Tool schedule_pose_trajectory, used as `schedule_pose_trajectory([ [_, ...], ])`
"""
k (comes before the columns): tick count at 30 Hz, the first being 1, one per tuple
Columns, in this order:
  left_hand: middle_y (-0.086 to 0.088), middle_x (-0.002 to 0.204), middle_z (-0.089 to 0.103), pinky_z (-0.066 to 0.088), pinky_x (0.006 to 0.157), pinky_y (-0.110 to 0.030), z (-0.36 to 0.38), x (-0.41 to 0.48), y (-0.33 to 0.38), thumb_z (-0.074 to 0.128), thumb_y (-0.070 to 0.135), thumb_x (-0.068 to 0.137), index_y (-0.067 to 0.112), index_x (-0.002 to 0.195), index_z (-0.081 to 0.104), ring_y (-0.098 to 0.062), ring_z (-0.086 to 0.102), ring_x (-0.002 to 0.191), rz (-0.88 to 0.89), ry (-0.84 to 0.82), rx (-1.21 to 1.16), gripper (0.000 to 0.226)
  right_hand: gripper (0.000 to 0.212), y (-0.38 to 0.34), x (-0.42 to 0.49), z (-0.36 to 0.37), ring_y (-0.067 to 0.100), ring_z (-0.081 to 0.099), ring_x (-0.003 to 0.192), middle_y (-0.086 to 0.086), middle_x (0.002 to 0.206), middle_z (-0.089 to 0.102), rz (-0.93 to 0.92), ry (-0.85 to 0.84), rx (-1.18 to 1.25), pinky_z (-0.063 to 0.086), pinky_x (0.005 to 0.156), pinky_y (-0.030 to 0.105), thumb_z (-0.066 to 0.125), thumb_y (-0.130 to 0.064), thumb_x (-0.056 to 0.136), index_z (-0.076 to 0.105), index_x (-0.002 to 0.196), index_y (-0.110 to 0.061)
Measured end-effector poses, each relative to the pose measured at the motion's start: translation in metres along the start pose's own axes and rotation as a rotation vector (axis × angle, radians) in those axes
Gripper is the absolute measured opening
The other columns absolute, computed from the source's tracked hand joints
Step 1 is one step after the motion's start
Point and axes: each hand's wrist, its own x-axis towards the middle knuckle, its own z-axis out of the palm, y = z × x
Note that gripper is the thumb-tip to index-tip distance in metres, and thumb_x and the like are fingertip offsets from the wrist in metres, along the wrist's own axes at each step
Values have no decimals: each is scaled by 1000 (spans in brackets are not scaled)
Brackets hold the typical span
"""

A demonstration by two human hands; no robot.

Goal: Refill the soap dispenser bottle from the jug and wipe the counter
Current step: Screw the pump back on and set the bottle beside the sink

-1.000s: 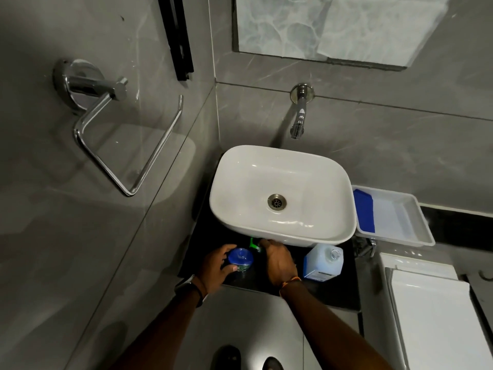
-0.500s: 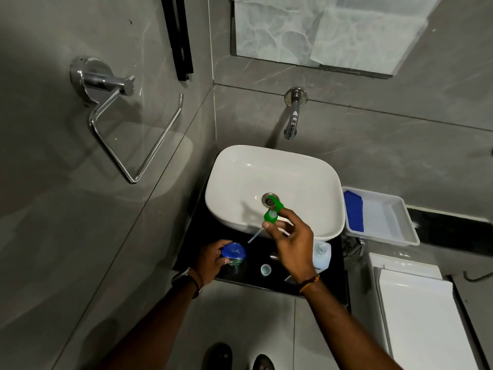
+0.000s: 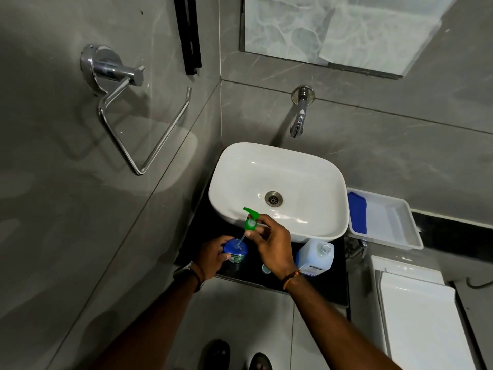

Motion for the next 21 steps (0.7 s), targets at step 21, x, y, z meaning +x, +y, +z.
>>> schedule_pose_trajectory([
  [21,-2,115,58,49,91,-29,-1,-2,2,63,-12,82,-1,130,51,-19,62,103,-9,-6,42,51,39,14,25,5,-4,60,70,-16,75,69,-95,-384,-465,54,67,19,60,16,77,65,92,-19],
])
